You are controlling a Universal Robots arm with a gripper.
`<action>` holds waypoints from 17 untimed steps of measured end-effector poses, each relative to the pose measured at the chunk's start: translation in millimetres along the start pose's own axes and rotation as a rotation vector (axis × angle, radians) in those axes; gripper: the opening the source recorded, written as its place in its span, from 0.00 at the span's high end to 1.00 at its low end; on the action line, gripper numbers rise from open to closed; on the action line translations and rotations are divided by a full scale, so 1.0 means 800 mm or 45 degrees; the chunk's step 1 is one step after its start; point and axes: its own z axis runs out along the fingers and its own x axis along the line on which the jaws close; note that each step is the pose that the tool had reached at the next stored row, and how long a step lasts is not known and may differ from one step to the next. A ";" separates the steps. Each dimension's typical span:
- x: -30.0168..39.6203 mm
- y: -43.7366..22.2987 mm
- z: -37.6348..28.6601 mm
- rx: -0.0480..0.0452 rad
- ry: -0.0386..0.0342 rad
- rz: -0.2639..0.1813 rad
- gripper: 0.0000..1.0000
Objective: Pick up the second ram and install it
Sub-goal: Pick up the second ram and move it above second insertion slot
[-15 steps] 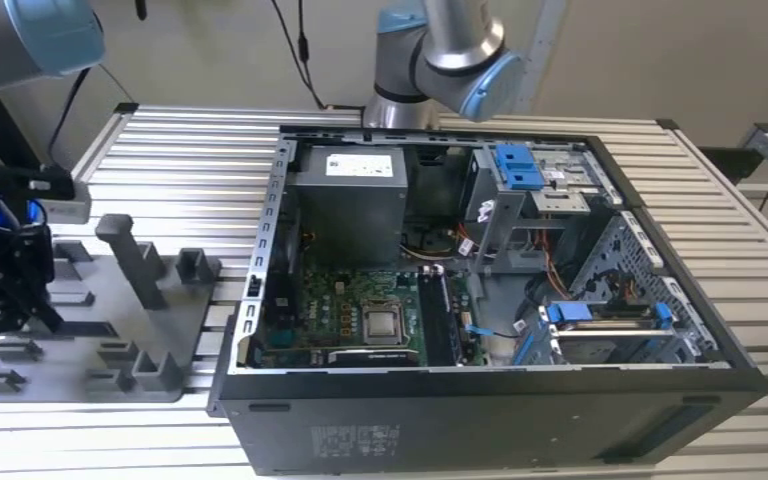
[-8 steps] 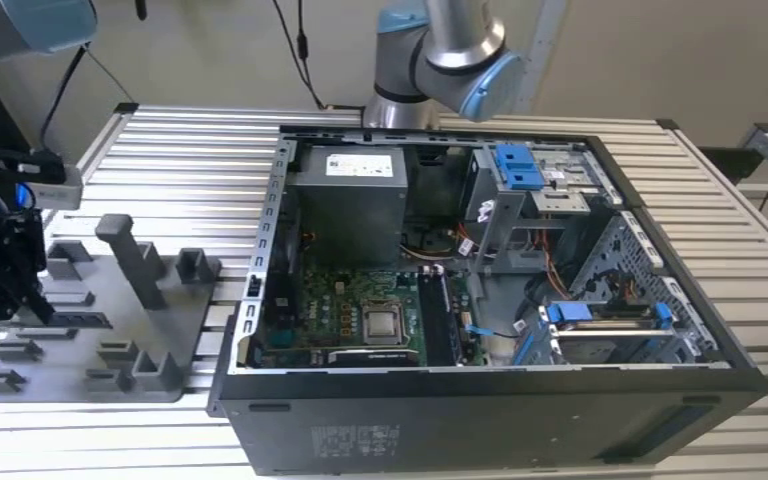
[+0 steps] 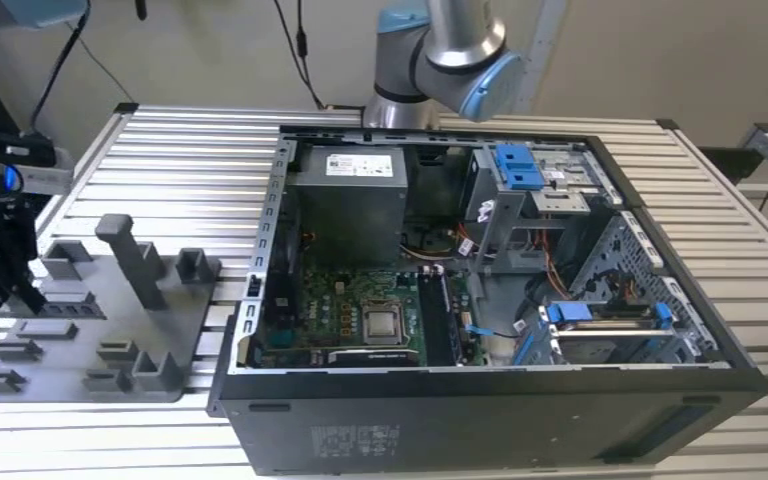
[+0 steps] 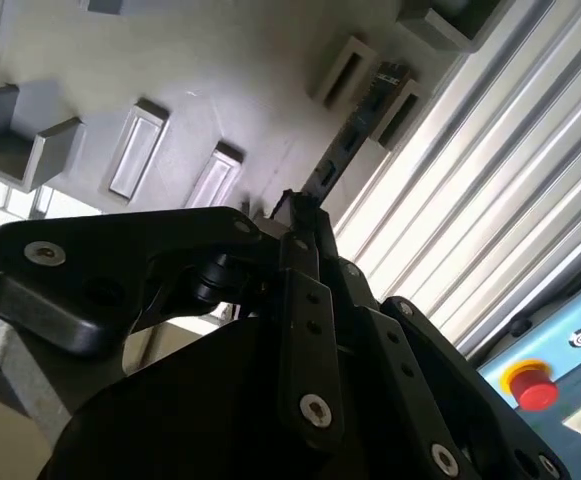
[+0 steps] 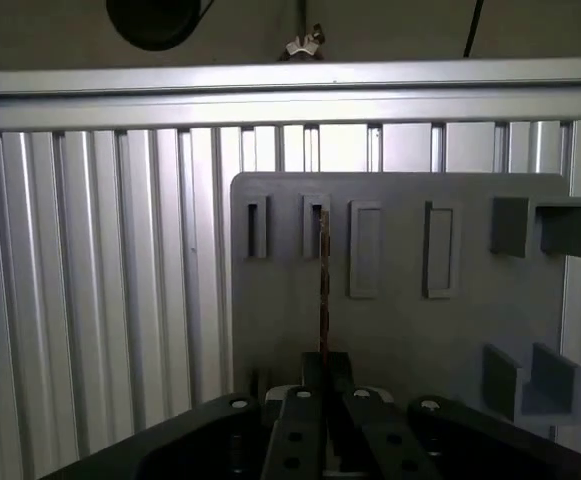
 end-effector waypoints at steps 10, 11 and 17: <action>0.0001 -0.0007 -0.0180 0.000 0.0001 -0.001 0.86; 0.0001 -0.0007 -0.0192 0.000 0.0001 -0.001 0.86; 0.0002 -0.0011 -0.0291 0.000 0.0001 -0.001 0.86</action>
